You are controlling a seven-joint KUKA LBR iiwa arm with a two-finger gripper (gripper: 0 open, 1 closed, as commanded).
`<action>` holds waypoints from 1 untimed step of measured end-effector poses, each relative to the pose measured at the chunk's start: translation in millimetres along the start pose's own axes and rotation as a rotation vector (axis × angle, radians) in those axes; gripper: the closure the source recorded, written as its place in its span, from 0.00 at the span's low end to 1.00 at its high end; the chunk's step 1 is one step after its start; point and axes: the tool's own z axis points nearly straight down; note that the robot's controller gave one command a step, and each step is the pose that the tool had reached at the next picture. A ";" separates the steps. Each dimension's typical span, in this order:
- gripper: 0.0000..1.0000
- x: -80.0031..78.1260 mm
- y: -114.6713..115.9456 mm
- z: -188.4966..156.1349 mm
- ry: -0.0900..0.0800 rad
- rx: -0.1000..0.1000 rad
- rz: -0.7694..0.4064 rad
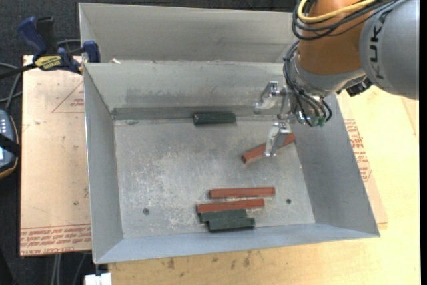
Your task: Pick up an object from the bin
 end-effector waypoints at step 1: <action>0.00 -1.5 0.0 -4.9 -0.008 0.001 -0.001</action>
Offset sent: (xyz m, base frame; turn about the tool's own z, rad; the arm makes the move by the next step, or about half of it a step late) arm -0.0330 -0.0455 -0.1196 -0.1500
